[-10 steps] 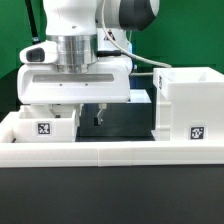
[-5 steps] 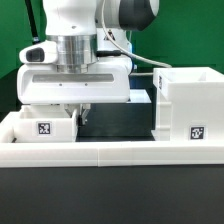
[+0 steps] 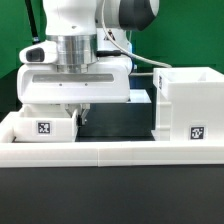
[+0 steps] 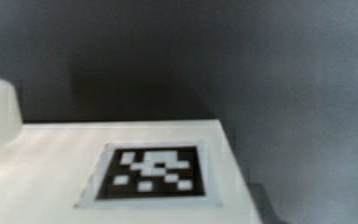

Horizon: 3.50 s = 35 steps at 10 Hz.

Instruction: Assemble drawer

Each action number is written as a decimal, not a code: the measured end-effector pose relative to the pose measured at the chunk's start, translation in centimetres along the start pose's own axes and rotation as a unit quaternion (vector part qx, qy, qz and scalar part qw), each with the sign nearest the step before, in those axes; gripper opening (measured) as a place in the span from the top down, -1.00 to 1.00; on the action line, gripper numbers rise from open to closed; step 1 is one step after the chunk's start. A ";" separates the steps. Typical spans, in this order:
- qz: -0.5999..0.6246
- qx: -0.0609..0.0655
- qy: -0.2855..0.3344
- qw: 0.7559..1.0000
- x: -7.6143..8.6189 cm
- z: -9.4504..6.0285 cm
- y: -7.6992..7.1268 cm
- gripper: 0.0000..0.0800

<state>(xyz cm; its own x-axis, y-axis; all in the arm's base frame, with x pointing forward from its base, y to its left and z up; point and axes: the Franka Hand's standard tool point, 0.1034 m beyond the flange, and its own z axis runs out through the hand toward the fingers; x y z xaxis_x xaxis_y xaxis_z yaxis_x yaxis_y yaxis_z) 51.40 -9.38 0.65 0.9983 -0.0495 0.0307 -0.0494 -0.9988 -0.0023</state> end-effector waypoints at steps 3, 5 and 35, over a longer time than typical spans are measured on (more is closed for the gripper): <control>-0.004 0.000 -0.002 1.000 0.0 -0.1 -0.2 0.90; -0.027 0.007 -0.003 1.000 0.6 -1.8 -1.5 0.89; -0.686 -0.002 -0.051 0.726 0.2 -1.6 -3.6 0.89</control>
Offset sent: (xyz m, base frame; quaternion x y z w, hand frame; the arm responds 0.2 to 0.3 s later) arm -0.0009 0.0091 0.0318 -0.0474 -0.0299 -0.0861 0.9947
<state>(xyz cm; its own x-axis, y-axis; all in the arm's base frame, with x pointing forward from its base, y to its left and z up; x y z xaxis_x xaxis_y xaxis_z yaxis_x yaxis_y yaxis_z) 51.69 -5.77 2.25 0.1050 0.9918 -0.0728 0.9935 -0.1078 -0.0364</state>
